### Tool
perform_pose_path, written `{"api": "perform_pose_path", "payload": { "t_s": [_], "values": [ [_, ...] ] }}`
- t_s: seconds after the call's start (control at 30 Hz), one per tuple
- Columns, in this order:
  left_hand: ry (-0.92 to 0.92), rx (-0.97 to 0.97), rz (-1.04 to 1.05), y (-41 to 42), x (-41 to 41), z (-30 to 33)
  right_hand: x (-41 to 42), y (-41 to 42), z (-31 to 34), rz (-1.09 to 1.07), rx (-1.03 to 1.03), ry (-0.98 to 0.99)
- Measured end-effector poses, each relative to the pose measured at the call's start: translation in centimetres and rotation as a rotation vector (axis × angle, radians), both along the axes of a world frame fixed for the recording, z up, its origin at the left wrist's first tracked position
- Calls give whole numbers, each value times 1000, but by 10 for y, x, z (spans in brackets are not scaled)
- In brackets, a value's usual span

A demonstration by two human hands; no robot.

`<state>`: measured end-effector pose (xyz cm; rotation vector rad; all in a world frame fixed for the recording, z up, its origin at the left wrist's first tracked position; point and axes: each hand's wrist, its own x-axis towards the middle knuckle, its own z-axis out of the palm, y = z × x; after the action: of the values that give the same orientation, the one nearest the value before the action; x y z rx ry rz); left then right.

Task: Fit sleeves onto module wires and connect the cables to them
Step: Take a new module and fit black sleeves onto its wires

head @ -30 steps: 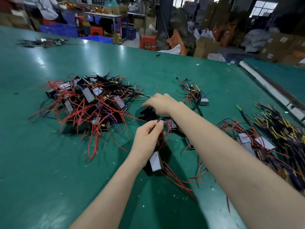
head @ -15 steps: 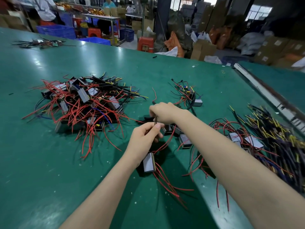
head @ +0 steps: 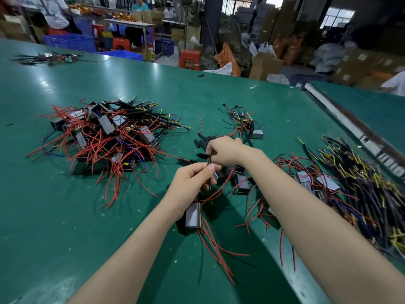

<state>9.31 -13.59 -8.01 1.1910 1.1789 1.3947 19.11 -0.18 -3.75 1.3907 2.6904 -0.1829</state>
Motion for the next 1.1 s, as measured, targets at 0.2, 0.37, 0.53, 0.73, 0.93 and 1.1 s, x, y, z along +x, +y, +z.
{"api": "perform_pose_path", "payload": {
  "t_s": [0.2,0.37,0.53,0.73,0.93,1.1],
  "values": [
    [-60,-57,-160,-11,8,8,24,-23,13,-36,-33,256],
    [-51,-68,-225,-16,11,9,49,-44,7,-275,-102,841],
    [18,-110,-413,-24,16,5,45,-54,-16,-262,7,708],
    [9,-134,-522,-27,14,3,28,-27,-11,-240,-8,529],
    [-76,-162,-498,-22,9,1,17,-15,-11,-194,-57,459],
    [-89,-165,-497,-21,9,1,29,-22,-8,-262,-60,649]
  ]
}}
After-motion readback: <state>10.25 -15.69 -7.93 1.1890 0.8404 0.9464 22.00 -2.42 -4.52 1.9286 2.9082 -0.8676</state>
